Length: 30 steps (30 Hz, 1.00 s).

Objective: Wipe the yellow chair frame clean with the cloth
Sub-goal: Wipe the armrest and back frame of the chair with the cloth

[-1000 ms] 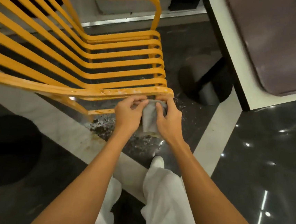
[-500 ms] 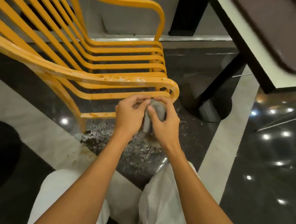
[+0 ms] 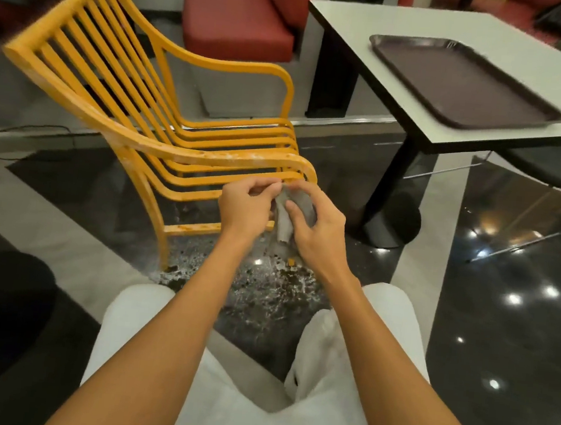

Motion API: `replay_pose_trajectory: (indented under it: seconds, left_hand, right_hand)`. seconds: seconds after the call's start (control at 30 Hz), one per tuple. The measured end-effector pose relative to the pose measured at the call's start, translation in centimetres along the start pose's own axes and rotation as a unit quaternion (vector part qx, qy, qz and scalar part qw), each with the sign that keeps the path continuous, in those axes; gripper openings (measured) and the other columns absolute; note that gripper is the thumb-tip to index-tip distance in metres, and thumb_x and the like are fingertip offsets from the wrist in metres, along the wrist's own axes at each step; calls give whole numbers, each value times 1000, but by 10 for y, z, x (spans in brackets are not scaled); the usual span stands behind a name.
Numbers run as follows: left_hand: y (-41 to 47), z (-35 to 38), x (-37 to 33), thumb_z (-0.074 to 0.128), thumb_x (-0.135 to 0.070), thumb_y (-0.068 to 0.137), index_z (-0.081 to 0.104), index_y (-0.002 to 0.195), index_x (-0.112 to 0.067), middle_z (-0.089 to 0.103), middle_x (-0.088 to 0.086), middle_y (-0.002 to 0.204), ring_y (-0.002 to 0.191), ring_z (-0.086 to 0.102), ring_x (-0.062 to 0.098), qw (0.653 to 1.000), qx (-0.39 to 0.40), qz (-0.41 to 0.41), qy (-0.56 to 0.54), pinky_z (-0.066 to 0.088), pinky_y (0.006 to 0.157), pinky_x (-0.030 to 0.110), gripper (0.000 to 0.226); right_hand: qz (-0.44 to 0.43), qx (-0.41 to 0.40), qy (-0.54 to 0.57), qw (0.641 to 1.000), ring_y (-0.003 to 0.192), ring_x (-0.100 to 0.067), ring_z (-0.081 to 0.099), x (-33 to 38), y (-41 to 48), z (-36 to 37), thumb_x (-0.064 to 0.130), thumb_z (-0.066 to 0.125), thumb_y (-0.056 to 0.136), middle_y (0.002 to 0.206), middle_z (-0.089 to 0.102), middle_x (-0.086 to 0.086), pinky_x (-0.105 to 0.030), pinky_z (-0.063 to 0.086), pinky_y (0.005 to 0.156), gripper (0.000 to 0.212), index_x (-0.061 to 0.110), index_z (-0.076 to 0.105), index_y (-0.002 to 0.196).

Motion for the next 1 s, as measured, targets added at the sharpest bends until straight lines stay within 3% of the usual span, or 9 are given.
replay_pose_trajectory:
  seconds: [0.07,0.17,0.4,0.47,0.6,0.7,0.77,0.87,1.0]
  left_hand:
    - [1,5,-3,75,-15,99,83,107,-12,80,1,95,88,79,17,1000,3,-19,-4,65,65,29,12]
    - [7,16,-5,75,-14,99,82,108,-10,80,2,95,86,79,16,1000,3,-27,-7,65,65,29,12]
    - [54,56,5,79,-19,95,85,106,-19,80,-12,96,91,74,-1,995,20,37,88,61,81,24,13]
    - [69,66,16,80,-18,94,85,106,-19,80,-12,96,90,73,-3,995,23,38,87,61,81,21,13]
    - [101,77,37,80,-18,95,84,102,-21,80,-13,95,90,74,-1,997,17,30,64,64,82,29,9]
    - [118,80,32,75,-17,98,81,105,-24,78,-15,98,92,73,-2,996,29,68,55,61,78,21,11]
    - [127,75,18,73,-19,101,80,110,-23,76,-16,102,98,72,1,983,27,147,104,59,82,22,13]
    - [137,64,7,72,-22,101,77,114,-24,73,-11,110,111,64,10,935,-5,258,243,52,97,34,15]
    - [152,59,23,73,-30,99,77,123,-22,71,-7,122,121,59,18,894,-2,284,347,35,108,34,25]
  right_hand:
    - [-15,-5,-8,1000,112,-9,66,-1,2,-6,17,65,102,119,71,8,-40,54,98,23,19,72,124]
    - [1,-20,-1,1000,111,-8,67,-15,9,-11,20,65,103,118,73,8,-39,55,97,23,21,73,124]
    - [88,-60,46,993,110,-5,69,-80,38,-6,33,79,93,117,74,14,-35,58,95,30,23,74,121]
    - [102,-68,32,992,106,-3,70,-99,51,-3,33,79,92,113,75,14,-35,59,93,28,22,75,117]
    - [97,-58,-36,993,95,-7,71,-129,88,7,39,73,94,103,76,13,-41,60,84,19,26,76,108]
    - [72,-47,-64,994,95,-8,70,-134,119,9,35,71,96,102,73,11,-43,59,84,15,26,74,107]
    - [45,-45,-74,995,95,-7,67,-132,140,9,31,70,97,102,70,10,-41,58,83,12,25,73,107]
    - [13,-19,-119,993,97,-5,60,-131,163,18,32,69,98,109,57,9,-35,56,83,12,27,74,108]
    - [-32,11,-188,982,98,-4,60,-133,169,36,30,70,98,122,54,11,-32,57,81,11,24,75,106]
Point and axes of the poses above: each hand's wrist, its own y-axis towards the middle knuckle, its own z-axis out of the palm, x = y × z, the point moved 10 cm from there along y, towards the middle knuckle
